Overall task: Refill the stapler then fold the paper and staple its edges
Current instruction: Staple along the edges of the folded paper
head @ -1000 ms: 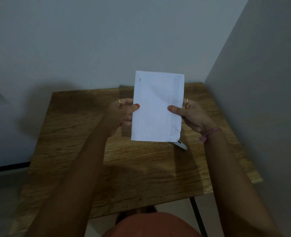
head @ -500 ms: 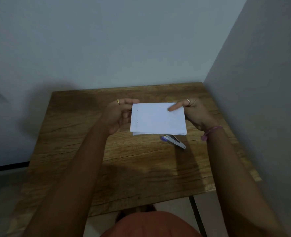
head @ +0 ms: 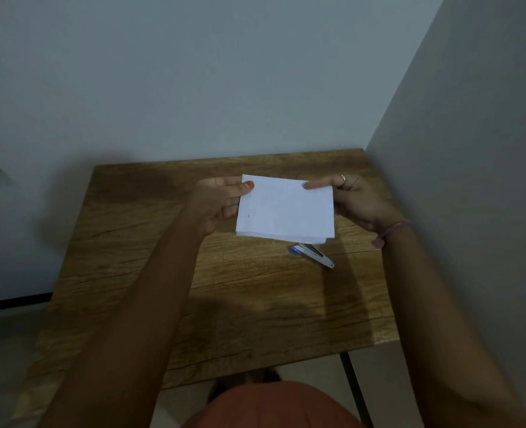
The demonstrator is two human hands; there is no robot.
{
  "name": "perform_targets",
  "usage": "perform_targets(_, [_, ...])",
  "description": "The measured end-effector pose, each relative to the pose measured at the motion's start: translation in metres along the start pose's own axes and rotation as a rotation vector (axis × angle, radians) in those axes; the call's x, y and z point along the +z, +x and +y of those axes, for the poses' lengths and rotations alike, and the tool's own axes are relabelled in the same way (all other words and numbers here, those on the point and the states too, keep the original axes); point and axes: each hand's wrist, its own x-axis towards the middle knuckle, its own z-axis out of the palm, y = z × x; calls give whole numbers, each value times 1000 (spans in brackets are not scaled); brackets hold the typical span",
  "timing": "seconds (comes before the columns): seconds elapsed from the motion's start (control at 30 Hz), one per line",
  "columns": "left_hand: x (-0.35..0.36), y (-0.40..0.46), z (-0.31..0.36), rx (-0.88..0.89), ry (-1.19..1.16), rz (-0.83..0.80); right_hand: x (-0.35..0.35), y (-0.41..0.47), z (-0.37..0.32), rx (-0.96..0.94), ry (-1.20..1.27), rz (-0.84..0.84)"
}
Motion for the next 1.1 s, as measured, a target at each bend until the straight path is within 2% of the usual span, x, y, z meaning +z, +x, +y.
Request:
perform_targets(0.07, [-1,0,1,0,43,2,-11,-1,-1,35,65,-47])
perform_targets(0.2, [2,-2,0,20,111,-16,-20,5,-15,20,71,30])
perform_targets(0.37, [12,-3,2,37,179,-42,14,23,-26,61,-218,-5])
perform_targets(0.47, [17,-3,5,52,206,-47,32,30,-25,74,-288,-47])
perform_targets(0.8, [18,-3,7,80,258,-39,50,33,-11,108,-89,59])
perform_targets(1.1, [22,4,10,274,484,69,50,30,-19,133,24,53])
